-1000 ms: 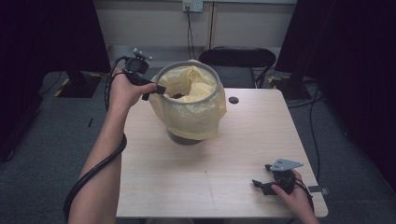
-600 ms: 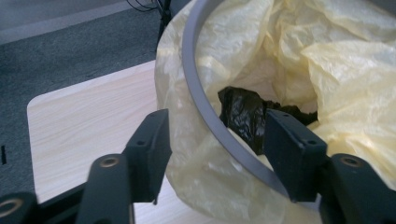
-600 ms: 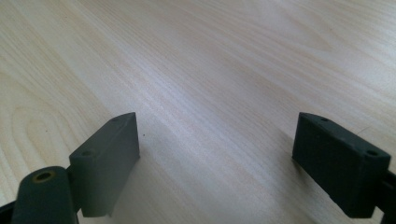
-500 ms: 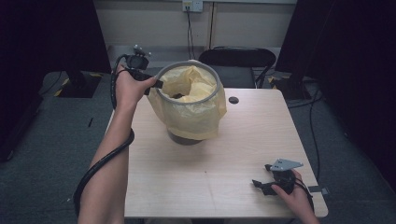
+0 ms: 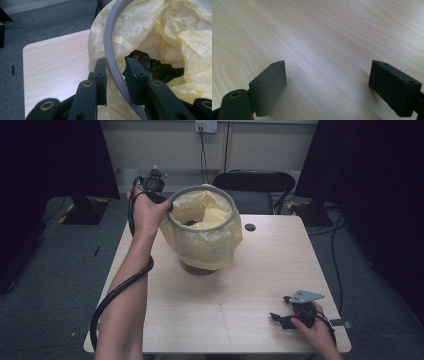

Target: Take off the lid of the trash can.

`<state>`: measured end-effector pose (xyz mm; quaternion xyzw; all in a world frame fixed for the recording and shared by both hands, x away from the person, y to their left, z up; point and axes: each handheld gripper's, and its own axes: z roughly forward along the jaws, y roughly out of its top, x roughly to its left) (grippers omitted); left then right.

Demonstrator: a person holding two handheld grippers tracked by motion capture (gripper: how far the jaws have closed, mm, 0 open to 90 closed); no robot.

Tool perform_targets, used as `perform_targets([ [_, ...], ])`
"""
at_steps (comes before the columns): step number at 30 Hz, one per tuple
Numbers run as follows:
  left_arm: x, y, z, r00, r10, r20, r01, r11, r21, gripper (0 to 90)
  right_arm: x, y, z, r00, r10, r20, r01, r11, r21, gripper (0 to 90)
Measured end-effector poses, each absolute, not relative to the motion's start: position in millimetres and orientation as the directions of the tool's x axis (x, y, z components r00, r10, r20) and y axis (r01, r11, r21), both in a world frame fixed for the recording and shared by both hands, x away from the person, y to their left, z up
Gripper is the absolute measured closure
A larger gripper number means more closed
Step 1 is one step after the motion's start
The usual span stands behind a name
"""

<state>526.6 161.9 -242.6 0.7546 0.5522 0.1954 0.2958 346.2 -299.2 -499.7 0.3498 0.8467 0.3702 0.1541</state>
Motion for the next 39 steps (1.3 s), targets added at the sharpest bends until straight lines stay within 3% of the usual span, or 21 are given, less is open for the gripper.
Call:
perform_targets([
  [12,524,161,-251,0.276,0.96,-0.048,0.702,-0.167,0.692,69.7,346,-299,-500,-0.71,0.704,-0.003,0.476,0.484,0.734,13.5],
  [39,522,164,-234,0.205,0.969,-0.136,0.702,-0.049,0.71,77.4,346,-300,-500,-0.712,0.702,0.0,0.477,0.484,0.733,13.6],
])
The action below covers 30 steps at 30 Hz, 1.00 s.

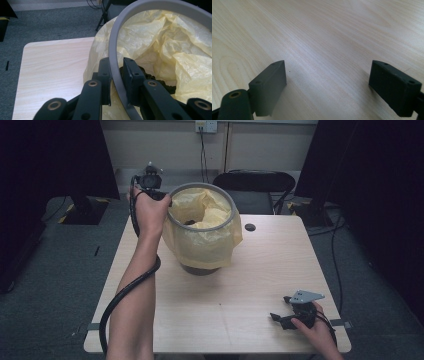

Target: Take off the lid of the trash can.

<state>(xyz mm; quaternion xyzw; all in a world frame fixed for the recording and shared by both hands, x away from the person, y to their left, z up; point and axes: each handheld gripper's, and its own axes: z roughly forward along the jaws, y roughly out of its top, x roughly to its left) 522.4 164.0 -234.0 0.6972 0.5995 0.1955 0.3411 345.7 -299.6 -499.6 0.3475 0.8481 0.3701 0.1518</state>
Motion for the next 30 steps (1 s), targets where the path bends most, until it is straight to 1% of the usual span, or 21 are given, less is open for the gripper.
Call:
perform_targets([
  [3,522,169,-232,0.208,0.963,-0.174,0.7,-0.022,0.714,77.7,346,-300,-500,-0.712,0.702,0.0,0.477,0.485,0.733,13.6],
  [6,521,173,-231,0.203,0.962,-0.182,0.701,-0.013,0.713,77.9,346,-300,-500,-0.712,0.702,-0.001,0.477,0.485,0.733,13.6],
  [9,520,178,-231,0.197,0.958,-0.21,0.693,0.016,0.72,78.6,346,-300,-500,-0.712,0.702,0.0,0.477,0.485,0.733,13.6],
  [11,521,181,-233,0.191,0.952,-0.239,0.695,0.041,0.718,79.2,346,-300,-500,-0.712,0.702,-0.001,0.477,0.485,0.733,13.6],
  [13,521,184,-236,0.181,0.94,-0.29,0.702,0.083,0.708,80.4,346,-300,-500,-0.712,0.702,-0.001,0.477,0.485,0.733,13.6],
  [15,522,188,-237,0.197,0.93,-0.309,0.715,0.08,0.695,82.9,346,-300,-500,-0.712,0.702,0.0,0.477,0.485,0.733,13.6],
  [17,522,189,-238,0.194,0.929,-0.316,0.716,0.086,0.692,82.9,346,-300,-500,-0.713,0.702,-0.001,0.477,0.485,0.733,13.6],
  [19,522,192,-239,0.184,0.921,-0.345,0.72,0.112,0.685,83.0,346,-300,-500,-0.712,0.702,0.0,0.477,0.485,0.733,13.6],
  [23,521,196,-239,0.186,0.913,-0.362,0.727,0.12,0.676,83.1,346,-300,-500,-0.712,0.702,0.0,0.477,0.485,0.733,13.6],
  [25,518,197,-238,0.202,0.908,-0.366,0.73,0.109,0.675,83.2,346,-300,-500,-0.713,0.702,0.0,0.477,0.485,0.733,13.5],
  [28,515,200,-238,0.226,0.891,-0.395,0.734,0.111,0.67,83.3,346,-300,-500,-0.712,0.702,0.0,0.477,0.484,0.733,13.5],
  [30,512,202,-238,0.228,0.889,-0.397,0.739,0.108,0.666,83.3,346,-300,-500,-0.713,0.702,0.0,0.477,0.485,0.733,13.5],
])
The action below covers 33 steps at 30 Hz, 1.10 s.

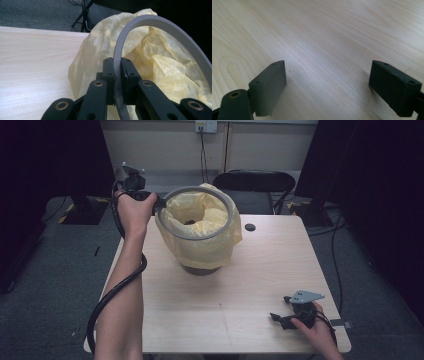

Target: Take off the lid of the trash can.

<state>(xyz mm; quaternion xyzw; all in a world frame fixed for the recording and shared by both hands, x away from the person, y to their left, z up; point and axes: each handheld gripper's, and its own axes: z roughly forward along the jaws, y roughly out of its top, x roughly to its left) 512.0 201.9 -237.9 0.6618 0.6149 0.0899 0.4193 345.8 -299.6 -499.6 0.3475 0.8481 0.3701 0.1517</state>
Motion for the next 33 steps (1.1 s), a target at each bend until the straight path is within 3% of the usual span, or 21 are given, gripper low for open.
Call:
perform_targets([
  [33,469,223,-246,0.318,0.806,-0.499,0.76,0.098,0.642,83.3,346,-300,-500,-0.712,0.703,-0.001,0.477,0.484,0.734,13.5],
])
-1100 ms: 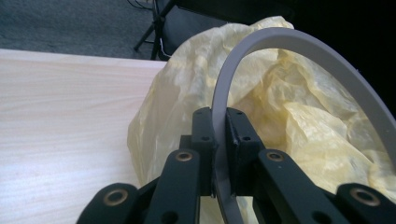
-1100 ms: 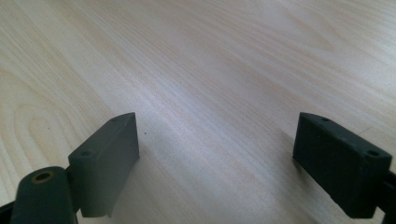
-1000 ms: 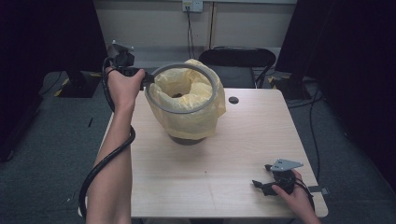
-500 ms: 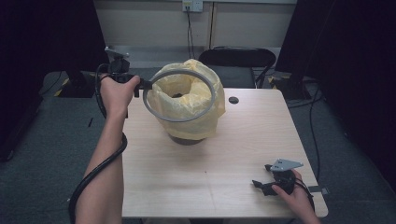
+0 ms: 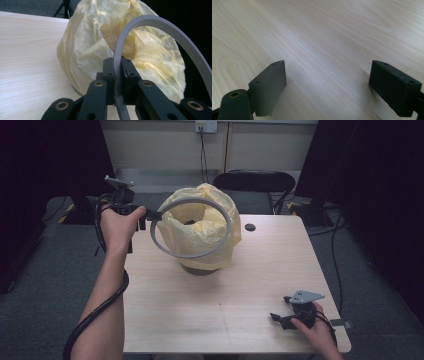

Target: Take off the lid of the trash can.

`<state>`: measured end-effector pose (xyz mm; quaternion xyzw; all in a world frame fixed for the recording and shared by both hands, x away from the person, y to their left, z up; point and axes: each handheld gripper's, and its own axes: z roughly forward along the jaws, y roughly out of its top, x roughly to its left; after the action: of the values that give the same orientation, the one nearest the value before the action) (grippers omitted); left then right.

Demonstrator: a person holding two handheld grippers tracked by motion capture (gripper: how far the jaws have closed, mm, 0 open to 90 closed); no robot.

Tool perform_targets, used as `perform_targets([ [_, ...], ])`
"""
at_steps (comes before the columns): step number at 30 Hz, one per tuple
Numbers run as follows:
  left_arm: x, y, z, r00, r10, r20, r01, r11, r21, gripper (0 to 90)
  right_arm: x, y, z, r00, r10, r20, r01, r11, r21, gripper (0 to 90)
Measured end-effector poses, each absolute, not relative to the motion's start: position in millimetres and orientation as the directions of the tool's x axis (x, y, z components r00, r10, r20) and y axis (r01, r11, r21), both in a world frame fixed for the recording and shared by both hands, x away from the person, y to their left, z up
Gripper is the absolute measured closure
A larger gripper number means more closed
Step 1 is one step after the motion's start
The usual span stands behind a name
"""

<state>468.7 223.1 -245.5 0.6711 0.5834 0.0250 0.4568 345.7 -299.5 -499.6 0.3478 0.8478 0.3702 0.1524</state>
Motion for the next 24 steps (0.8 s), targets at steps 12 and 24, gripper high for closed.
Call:
perform_targets([
  [12,457,232,-257,0.324,0.797,-0.51,0.772,0.089,0.629,83.4,346,-300,-500,-0.712,0.702,-0.001,0.477,0.484,0.734,13.5],
  [24,440,240,-265,0.334,0.782,-0.526,0.775,0.091,0.626,83.5,346,-300,-500,-0.711,0.703,-0.001,0.477,0.484,0.734,13.5],
])
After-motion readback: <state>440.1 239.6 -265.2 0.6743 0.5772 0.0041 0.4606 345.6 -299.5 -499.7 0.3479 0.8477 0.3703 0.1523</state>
